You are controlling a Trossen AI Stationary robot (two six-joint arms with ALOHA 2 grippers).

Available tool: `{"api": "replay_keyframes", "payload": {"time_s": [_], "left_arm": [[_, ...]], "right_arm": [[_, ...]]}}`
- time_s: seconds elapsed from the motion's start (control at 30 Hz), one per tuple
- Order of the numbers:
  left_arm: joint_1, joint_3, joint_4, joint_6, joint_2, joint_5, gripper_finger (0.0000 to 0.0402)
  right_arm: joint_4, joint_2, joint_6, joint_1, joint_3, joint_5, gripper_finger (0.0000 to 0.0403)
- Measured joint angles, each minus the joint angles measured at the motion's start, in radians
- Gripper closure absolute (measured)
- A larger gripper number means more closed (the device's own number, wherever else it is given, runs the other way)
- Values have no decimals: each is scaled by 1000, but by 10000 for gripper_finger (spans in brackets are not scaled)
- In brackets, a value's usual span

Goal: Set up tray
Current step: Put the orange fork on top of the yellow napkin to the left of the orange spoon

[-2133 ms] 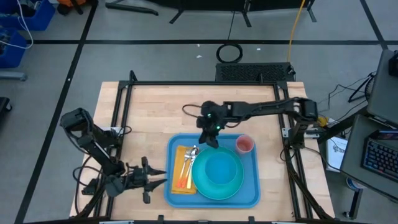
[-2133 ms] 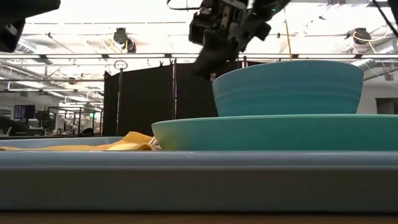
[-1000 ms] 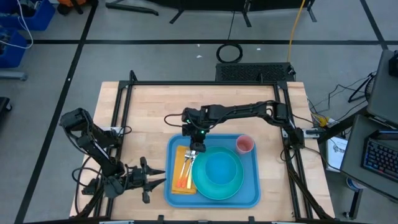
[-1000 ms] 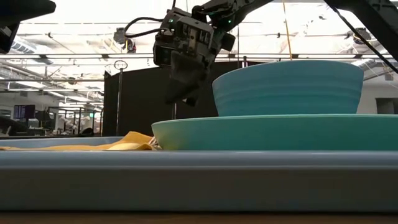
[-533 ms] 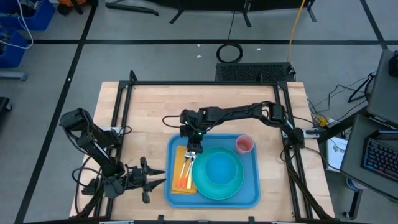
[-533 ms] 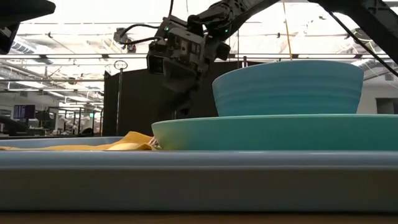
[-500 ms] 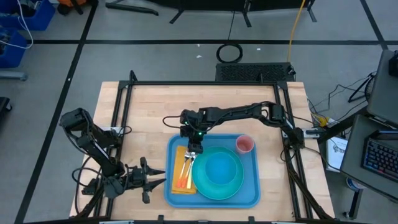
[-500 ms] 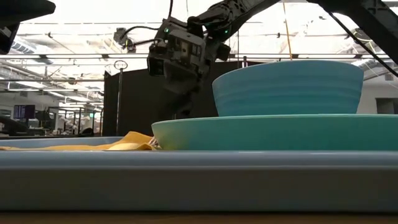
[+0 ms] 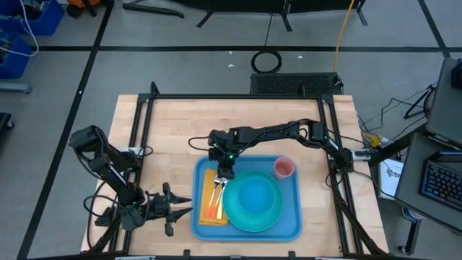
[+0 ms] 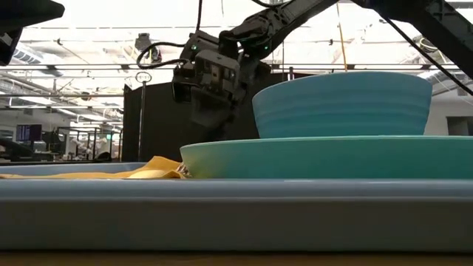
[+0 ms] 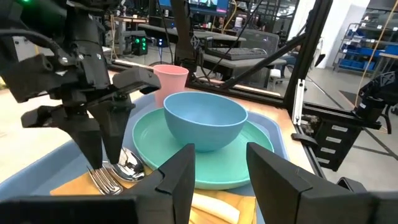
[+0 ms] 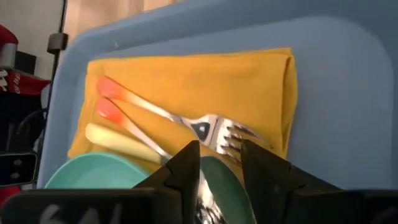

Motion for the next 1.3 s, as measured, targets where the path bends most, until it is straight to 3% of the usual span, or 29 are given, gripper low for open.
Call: {"api": "replay_keyframes", "payload": {"time_s": [0.43,0.87,1.13,1.3], "left_arm": [[0,0,-7,0,0,1,254],[0,0,-7,-2,0,1,254],[0,0,-8,-5,0,1,254],[0,0,-8,-5,0,1,254]], "right_arm": [[4,3,8,0,0,-24,326],[8,3,-3,0,0,-24,400],[16,2,16,0,0,-23,401],[31,-9,19,0,0,-23,379]]}}
